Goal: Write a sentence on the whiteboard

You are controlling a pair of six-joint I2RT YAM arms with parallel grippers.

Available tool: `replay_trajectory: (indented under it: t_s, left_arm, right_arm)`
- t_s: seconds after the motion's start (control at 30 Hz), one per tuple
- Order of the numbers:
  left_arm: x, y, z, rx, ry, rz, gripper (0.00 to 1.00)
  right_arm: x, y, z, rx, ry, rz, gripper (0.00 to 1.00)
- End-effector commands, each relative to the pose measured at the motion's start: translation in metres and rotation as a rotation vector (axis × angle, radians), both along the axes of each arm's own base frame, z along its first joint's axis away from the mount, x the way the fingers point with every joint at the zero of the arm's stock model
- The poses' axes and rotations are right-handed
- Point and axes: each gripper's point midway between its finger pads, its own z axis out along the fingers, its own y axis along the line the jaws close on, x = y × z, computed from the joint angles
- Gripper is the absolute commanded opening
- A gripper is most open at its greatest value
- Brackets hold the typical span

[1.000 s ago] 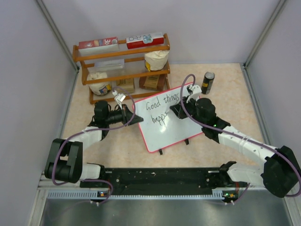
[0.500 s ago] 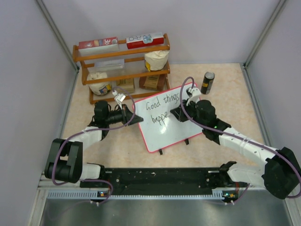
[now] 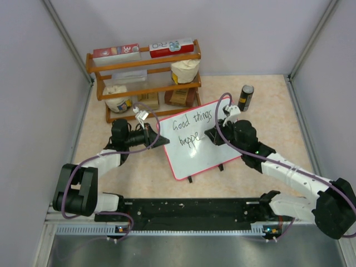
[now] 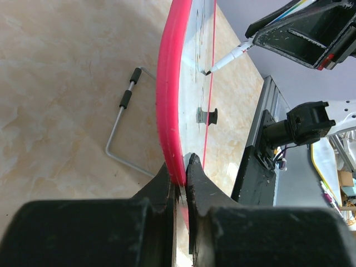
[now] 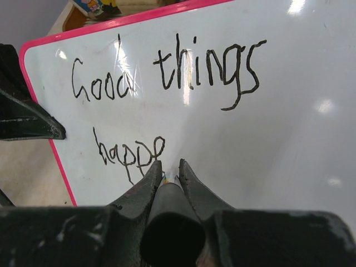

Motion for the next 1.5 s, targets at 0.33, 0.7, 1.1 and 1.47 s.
replay_trajectory:
  t_s: [0.33,0.7,1.1,1.47]
  left_arm:
    - [-0.02,0.001,-0.043,0.118,-0.057,-0.068,0.0]
    - [-0.02,0.0,-0.043,0.118,-0.056,-0.069,0.0]
    - [-0.02,0.001,-0.043,0.118,-0.057,-0.068,0.0]
    - [-0.02,0.0,-0.043,0.118,-0.057,-0.069,0.0]
  right_arm:
    - [0.019,-0.002,0.072,0.1,-0.169,-0.057,0.0]
    - [0.023,0.003,0.058,0.079,-0.137,-0.054,0.0]
    - [0.021,-0.002,0.028,0.019,-0.087,-0.064,0.0]
    - [0.011,-0.006,0.008,-0.01,-0.048,-0.045,0.0]
